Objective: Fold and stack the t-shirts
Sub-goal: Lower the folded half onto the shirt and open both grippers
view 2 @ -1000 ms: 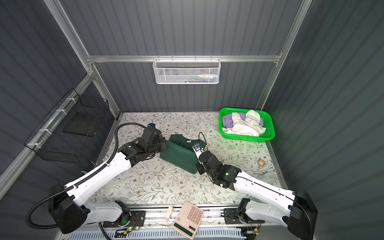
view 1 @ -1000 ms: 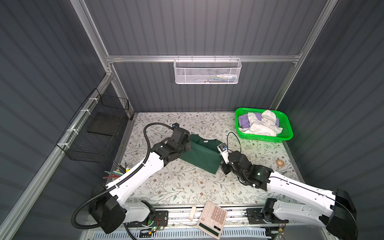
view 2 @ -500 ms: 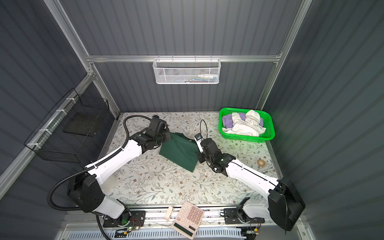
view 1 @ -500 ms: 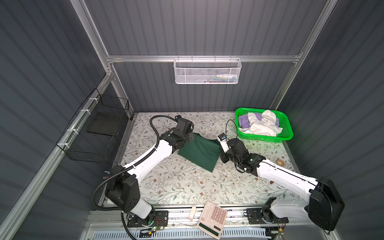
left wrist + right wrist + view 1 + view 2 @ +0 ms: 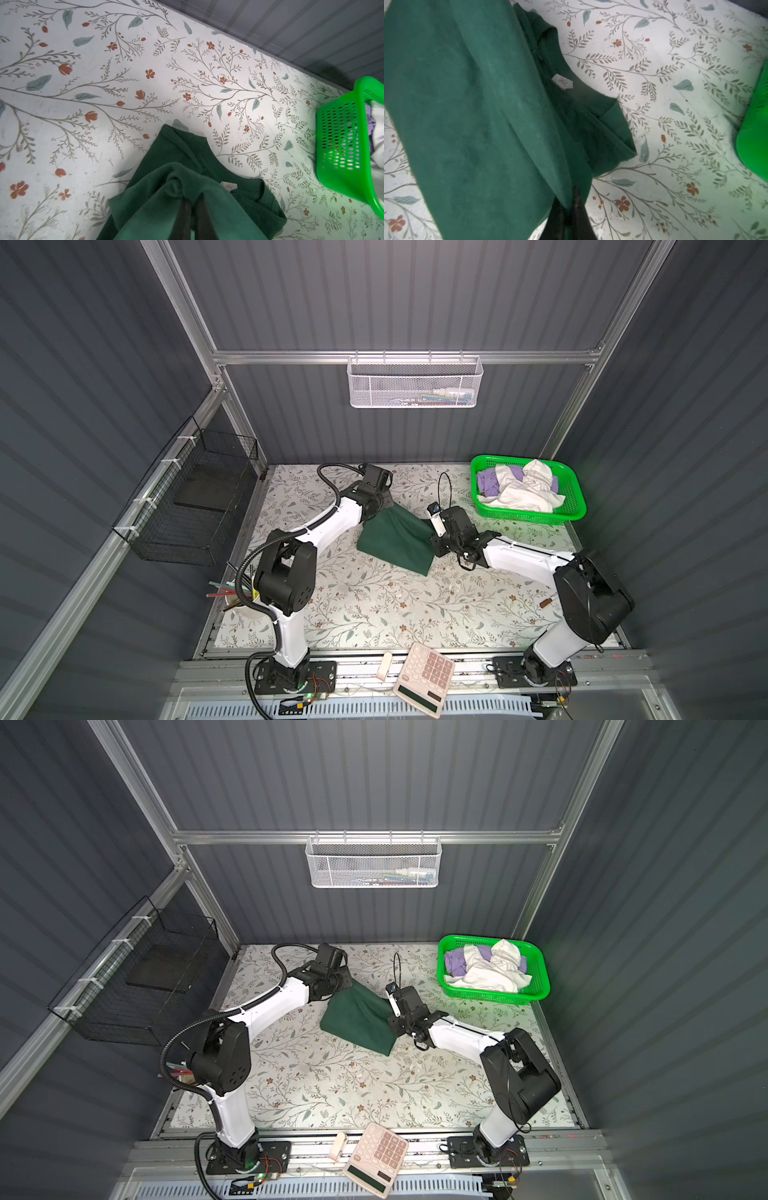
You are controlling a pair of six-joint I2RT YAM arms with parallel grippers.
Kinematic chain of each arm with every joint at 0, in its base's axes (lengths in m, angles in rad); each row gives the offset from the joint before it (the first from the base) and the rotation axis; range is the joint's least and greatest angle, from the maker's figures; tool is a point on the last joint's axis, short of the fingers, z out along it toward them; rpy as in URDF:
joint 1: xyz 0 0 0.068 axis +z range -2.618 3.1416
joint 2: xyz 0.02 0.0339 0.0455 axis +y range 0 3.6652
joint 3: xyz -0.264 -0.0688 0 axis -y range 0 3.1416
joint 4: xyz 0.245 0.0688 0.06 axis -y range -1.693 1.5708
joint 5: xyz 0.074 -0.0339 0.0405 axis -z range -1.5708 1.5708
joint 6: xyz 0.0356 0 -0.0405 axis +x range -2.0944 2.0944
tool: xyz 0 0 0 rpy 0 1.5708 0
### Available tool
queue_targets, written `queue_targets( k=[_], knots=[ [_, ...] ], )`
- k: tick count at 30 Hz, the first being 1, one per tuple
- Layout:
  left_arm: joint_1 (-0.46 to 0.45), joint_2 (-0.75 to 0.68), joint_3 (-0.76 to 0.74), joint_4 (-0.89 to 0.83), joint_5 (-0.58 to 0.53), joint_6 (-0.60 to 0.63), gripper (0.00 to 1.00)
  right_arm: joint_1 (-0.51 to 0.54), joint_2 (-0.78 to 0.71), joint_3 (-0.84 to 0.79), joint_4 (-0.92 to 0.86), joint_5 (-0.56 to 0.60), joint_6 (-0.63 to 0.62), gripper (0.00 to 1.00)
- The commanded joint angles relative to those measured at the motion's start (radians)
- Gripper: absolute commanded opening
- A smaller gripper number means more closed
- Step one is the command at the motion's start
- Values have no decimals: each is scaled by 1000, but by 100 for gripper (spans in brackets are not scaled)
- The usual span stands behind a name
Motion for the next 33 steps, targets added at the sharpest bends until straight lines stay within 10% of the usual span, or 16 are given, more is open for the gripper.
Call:
queue_targets(
  k=[1, 13, 15, 19, 25, 33],
  knots=[
    [21, 40, 78, 40, 11, 34, 0, -27, 21, 48, -18, 22, 35, 3],
    [49, 184, 160, 57, 79, 50, 0, -82, 194, 233, -150, 53, 64, 8],
    [52, 200, 169, 82, 118, 76, 15, -87, 230, 256, -160, 56, 62, 9],
    [60, 206, 190, 130, 157, 172, 38, -96, 244, 290, -180, 102, 77, 31],
    [69, 121, 144, 77, 129, 265, 45, -89, 122, 240, -174, 144, 112, 54],
    [71, 130, 8, 234, 354, 258, 39, -76, 116, 254, -108, -150, 231, 51]
  ],
)
